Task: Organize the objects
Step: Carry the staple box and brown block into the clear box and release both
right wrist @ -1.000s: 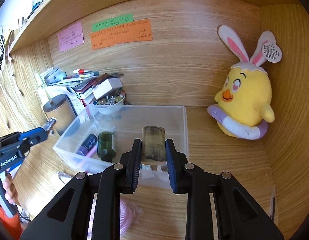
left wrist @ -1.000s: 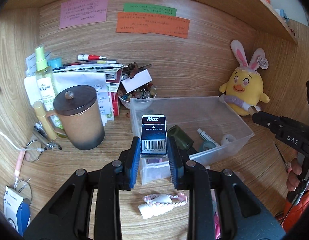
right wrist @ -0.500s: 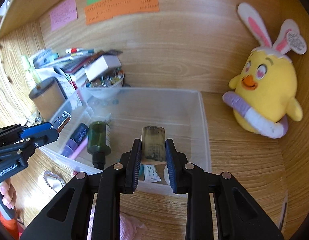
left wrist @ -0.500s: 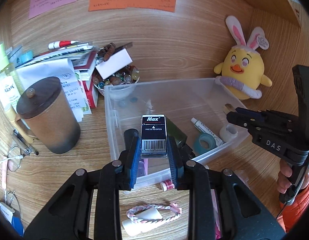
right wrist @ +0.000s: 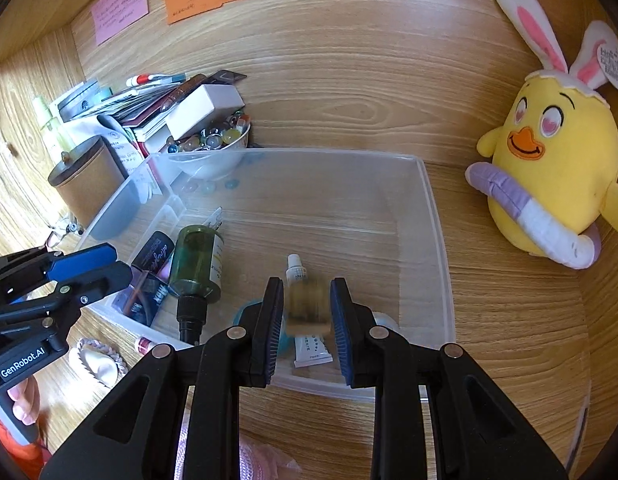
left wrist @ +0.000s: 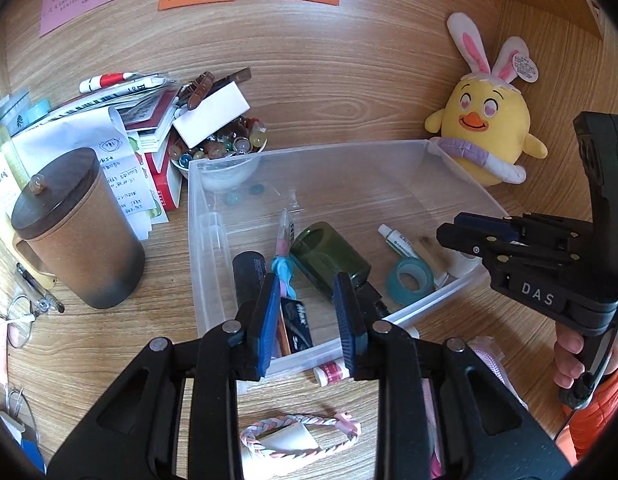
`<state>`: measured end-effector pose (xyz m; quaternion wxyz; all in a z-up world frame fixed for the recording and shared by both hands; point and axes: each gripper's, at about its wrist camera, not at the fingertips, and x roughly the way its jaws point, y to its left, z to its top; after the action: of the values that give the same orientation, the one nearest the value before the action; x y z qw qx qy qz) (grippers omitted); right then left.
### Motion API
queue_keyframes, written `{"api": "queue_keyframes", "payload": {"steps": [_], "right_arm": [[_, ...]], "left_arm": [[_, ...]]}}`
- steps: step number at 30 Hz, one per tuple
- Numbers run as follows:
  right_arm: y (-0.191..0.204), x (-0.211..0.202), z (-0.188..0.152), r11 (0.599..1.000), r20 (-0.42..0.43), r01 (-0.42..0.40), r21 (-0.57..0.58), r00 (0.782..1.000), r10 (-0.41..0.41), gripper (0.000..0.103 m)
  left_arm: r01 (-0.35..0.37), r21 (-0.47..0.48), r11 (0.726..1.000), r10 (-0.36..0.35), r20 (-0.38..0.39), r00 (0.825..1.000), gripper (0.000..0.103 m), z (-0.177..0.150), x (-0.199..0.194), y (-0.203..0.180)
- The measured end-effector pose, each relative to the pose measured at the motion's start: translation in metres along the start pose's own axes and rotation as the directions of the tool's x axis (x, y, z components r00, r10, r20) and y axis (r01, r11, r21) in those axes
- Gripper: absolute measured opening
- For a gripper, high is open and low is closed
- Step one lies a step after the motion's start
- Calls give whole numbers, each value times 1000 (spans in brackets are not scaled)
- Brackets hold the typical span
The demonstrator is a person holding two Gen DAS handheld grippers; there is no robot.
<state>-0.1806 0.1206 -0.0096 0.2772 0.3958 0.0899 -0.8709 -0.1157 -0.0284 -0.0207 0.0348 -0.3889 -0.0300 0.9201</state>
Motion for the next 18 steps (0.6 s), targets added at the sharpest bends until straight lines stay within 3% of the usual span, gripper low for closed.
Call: {"api": "queue_keyframes", "payload": {"steps": [4, 12, 18], "right_arm": [[7, -9, -2, 1000, 18, 10, -28, 1000, -9, 37], [17, -41, -12, 997, 80, 33, -63, 996, -28, 60], [24, -62, -33, 996, 98, 34, -83, 995, -26, 79]], "left_arm": [[0, -1, 1000, 0, 8, 1000, 33, -1, -5, 0], [-39, 5, 999, 38, 70, 997, 68, -7, -33, -1], [-63, 2, 998, 63, 95, 994, 85, -25, -55, 1]]}}
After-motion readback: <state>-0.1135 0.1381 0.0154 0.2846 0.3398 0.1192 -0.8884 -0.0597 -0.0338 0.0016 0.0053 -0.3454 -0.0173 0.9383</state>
